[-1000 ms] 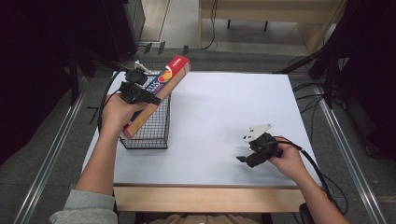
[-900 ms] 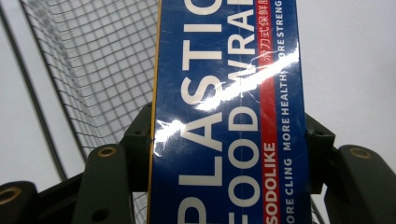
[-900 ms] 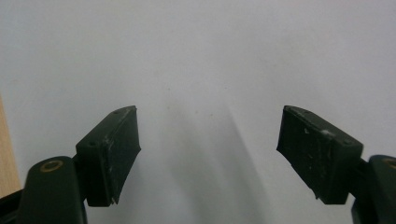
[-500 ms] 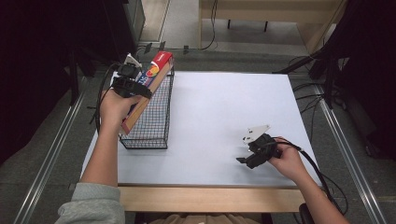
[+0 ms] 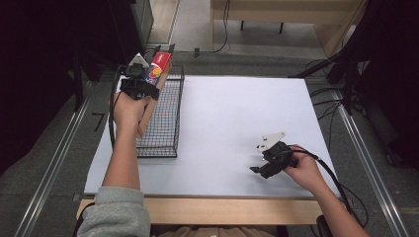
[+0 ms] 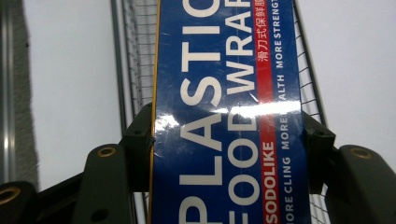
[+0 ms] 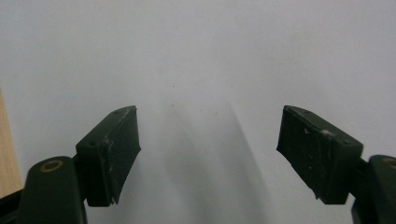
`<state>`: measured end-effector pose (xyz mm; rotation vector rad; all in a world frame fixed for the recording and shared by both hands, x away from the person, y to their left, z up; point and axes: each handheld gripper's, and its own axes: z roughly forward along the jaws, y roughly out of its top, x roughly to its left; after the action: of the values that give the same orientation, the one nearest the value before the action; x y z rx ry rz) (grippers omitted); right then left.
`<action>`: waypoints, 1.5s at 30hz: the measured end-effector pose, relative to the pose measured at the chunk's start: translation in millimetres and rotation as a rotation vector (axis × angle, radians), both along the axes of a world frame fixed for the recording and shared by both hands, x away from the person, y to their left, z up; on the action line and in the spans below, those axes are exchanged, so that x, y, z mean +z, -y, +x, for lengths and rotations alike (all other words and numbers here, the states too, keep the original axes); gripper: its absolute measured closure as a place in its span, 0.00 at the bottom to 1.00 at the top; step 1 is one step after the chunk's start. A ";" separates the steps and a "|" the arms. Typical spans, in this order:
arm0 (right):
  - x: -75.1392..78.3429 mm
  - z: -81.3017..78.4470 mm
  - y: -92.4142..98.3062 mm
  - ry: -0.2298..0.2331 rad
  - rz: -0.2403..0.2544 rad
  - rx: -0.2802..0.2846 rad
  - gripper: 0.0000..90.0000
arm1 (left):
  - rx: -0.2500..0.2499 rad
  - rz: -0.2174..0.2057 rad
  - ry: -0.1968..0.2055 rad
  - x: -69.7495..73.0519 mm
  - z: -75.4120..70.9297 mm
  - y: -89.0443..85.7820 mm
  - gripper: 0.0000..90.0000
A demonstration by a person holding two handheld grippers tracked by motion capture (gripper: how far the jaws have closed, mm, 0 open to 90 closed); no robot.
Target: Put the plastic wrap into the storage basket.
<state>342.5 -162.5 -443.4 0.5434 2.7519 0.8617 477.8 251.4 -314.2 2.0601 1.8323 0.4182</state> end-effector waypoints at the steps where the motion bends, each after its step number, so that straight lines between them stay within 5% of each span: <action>1: 0.0 0.3 0.1 0.000 0.003 0.001 0.24 | -0.003 -0.014 -0.004 -0.3 1.1 1.6 0.44; 7: -0.5 -0.1 -0.4 0.002 -0.003 0.005 0.24 | 0.019 0.014 -0.013 -12.9 8.0 12.8 0.44; 10: -0.4 0.0 -0.4 0.002 -0.002 0.005 0.24 | 0.026 -0.022 -0.013 -19.2 9.8 13.7 0.44; 15: -0.1 0.0 -0.2 0.003 0.001 0.007 0.24 | 0.031 -0.015 -0.036 -31.1 13.6 16.6 0.44; 22: 0.4 0.2 0.0 0.003 0.001 0.007 0.24 | 0.046 0.029 -0.049 -47.0 16.3 20.2 0.44; 24: 0.4 0.2 0.1 0.004 0.001 0.009 0.24 | 0.048 0.000 -0.050 -50.8 17.5 18.9 0.44; 38: 0.5 0.2 0.0 0.004 0.000 0.010 0.24 | 0.048 -0.014 -0.083 -74.3 21.8 26.4 0.44; 45: -0.1 0.0 -0.6 0.004 -0.002 0.009 0.24 | 0.060 -0.035 -0.069 -81.0 21.7 29.5 0.43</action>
<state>342.5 -161.8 -443.5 0.5290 2.7532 0.8606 499.6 221.9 -395.3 2.0238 1.9315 0.3323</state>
